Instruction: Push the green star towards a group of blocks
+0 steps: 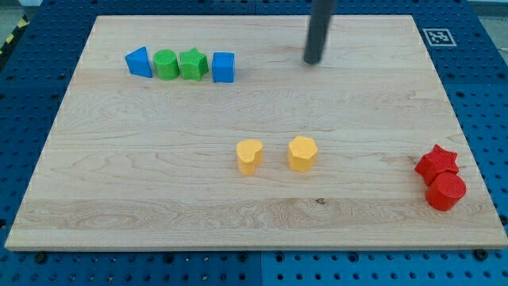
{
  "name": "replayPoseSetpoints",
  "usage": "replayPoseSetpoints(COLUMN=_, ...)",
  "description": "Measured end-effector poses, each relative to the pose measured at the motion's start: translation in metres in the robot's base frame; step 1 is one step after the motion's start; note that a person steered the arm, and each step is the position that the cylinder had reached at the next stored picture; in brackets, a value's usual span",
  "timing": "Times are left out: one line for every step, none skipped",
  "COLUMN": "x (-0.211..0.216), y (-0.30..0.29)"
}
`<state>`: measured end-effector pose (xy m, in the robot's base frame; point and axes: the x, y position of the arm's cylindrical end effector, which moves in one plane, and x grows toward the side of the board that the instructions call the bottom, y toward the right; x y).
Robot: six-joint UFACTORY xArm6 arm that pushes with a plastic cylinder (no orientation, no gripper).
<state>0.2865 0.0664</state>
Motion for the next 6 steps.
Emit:
replayPoseSetpoints(x=-0.035, y=-0.092)
replayPoseSetpoints(x=-0.040, y=-0.181)
replayPoseSetpoints(x=-0.021, y=-0.204)
replayPoseSetpoints(x=0.006, y=-0.204)
replayPoseSetpoints(x=0.038, y=-0.203)
replayPoseSetpoints(x=0.064, y=-0.187)
